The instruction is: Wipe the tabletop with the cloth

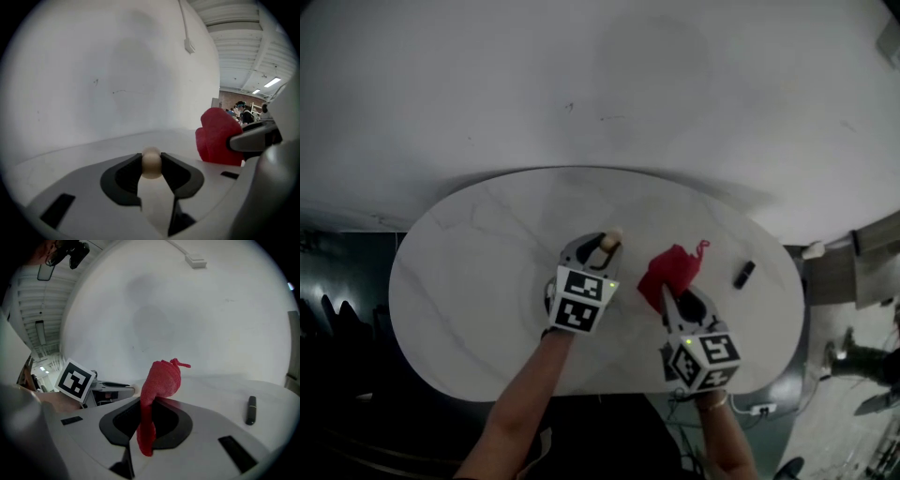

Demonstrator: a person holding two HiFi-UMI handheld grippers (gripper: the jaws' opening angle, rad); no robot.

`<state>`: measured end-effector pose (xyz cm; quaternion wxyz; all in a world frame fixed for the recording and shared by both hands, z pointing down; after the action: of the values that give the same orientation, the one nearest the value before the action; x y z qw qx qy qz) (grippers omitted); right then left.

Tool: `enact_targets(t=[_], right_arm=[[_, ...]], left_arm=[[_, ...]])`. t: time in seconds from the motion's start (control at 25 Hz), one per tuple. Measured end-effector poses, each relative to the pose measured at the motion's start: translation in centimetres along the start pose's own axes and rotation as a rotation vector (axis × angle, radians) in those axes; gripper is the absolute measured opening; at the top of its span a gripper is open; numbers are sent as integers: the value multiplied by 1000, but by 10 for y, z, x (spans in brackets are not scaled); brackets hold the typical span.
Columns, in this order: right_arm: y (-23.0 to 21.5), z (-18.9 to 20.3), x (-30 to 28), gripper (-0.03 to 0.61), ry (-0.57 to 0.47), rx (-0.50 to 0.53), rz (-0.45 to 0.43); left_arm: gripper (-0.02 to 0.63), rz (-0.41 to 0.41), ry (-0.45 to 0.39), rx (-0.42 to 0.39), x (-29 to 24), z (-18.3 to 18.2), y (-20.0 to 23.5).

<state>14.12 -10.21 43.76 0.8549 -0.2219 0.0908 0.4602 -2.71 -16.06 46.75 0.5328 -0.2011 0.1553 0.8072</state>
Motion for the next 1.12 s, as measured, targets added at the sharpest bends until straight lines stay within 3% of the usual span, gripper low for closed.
enact_targets(t=[0.4, 0.84, 1.12], right_arm=[[43, -35, -74, 49, 19, 41, -233], [99, -26, -150, 49, 130, -12, -373], [124, -23, -243, 49, 215, -40, -373]], left_arm=[[126, -182, -79, 77, 53, -16, 69], [126, -212, -131, 133, 78, -20, 126], [126, -230, -161, 137, 83, -21, 175]])
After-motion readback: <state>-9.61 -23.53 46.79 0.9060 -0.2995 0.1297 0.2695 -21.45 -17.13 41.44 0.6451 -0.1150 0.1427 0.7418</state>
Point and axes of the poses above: the fingertips, and each gripper's own axes: x backward along the fingers, y to its left, z out of its underside, the point moved 5 cm from there along x, backward along the fingers, and after that the axes turned 6 degrees about -y, right-handed, at the moved point
